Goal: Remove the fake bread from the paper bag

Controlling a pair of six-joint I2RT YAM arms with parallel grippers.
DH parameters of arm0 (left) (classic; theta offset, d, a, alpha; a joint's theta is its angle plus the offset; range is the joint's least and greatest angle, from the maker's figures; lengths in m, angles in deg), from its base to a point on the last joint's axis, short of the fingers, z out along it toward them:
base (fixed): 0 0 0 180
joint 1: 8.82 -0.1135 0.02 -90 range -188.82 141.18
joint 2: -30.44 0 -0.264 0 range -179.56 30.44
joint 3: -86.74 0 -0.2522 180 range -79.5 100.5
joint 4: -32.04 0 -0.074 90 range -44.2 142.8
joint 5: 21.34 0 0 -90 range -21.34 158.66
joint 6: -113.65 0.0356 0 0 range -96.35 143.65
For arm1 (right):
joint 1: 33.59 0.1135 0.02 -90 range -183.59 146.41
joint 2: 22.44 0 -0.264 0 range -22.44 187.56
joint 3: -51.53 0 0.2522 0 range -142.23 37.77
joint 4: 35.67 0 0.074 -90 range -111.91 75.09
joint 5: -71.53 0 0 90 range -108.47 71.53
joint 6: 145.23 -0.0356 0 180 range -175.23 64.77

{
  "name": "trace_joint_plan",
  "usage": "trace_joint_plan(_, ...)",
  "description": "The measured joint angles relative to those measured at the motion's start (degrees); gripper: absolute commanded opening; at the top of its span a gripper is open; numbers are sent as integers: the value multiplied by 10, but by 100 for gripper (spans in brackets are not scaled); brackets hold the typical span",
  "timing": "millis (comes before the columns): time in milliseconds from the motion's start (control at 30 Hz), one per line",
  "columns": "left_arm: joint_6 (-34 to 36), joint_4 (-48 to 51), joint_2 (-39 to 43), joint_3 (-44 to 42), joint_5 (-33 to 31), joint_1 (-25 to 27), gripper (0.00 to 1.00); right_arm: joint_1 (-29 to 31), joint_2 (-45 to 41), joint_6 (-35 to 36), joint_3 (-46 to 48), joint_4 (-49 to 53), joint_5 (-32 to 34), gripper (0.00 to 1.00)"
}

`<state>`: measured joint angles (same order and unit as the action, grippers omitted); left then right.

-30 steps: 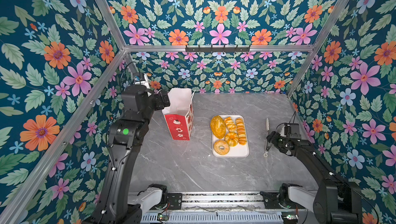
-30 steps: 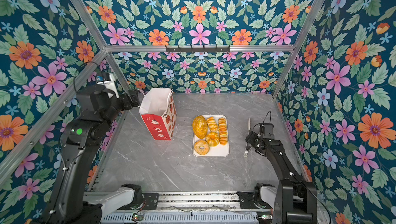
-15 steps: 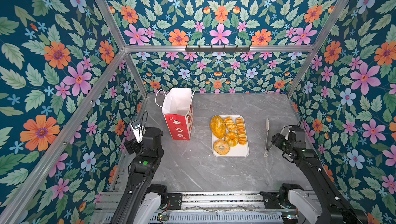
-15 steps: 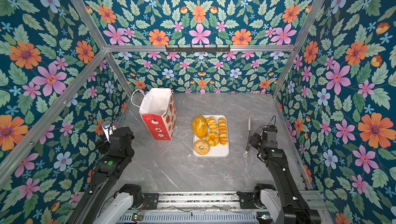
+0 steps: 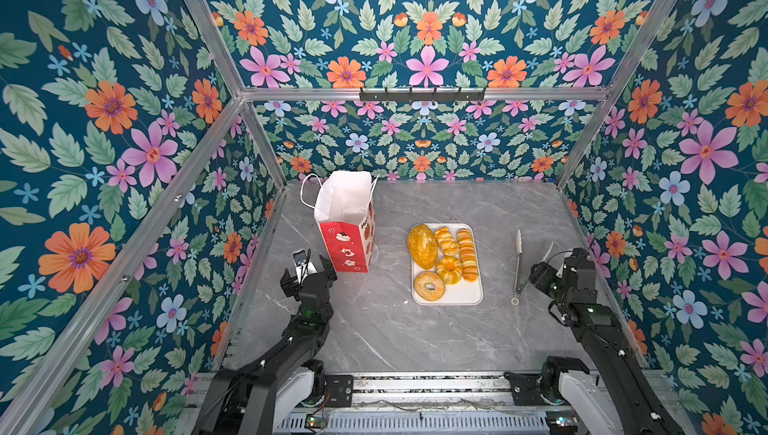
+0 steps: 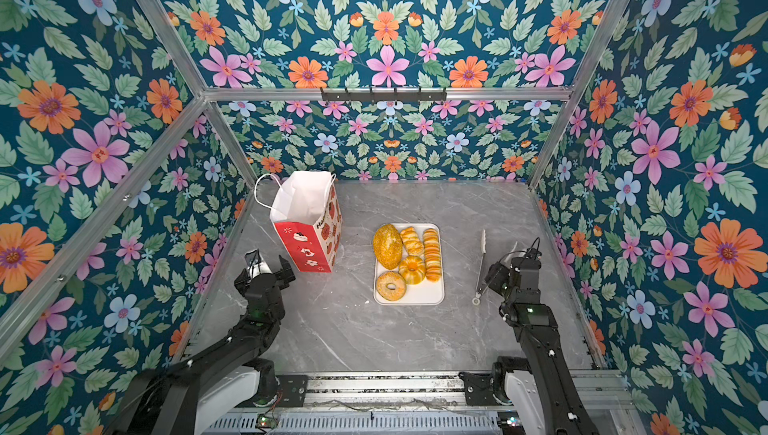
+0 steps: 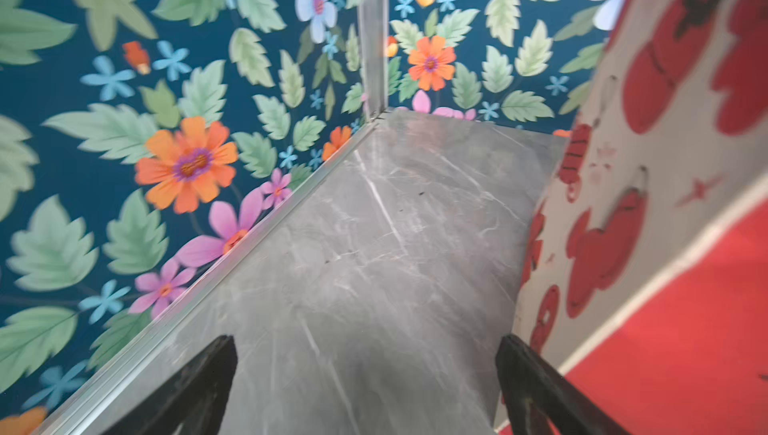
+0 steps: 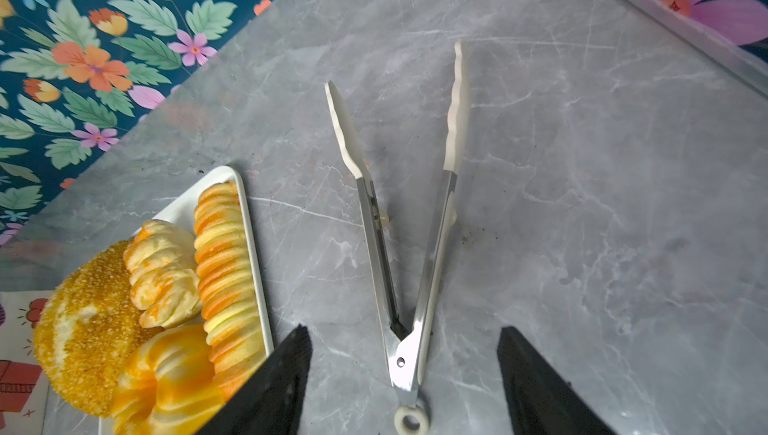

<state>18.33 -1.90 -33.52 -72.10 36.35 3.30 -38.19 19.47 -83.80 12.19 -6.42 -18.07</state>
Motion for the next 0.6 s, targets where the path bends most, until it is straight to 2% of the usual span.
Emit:
trace_joint_plan(100, 28, -98, -97, 9, 24, -5, 100, 2, -22, 14, 17, -20, 0, 81)
trace_joint_plan(200, 49, -156, -165, 35, 41, -6, 100, 6, -35, 26, 24, -33, 1, 81)
trace_joint_plan(467, 72, -251, -239, 41, 83, -37, 100, 7, -55, 47, 40, -54, 33, 81)
trace_joint_plan(600, 71, -285, -249, 34, 99, -49, 100, 9, -48, 47, 54, -66, 40, 81)
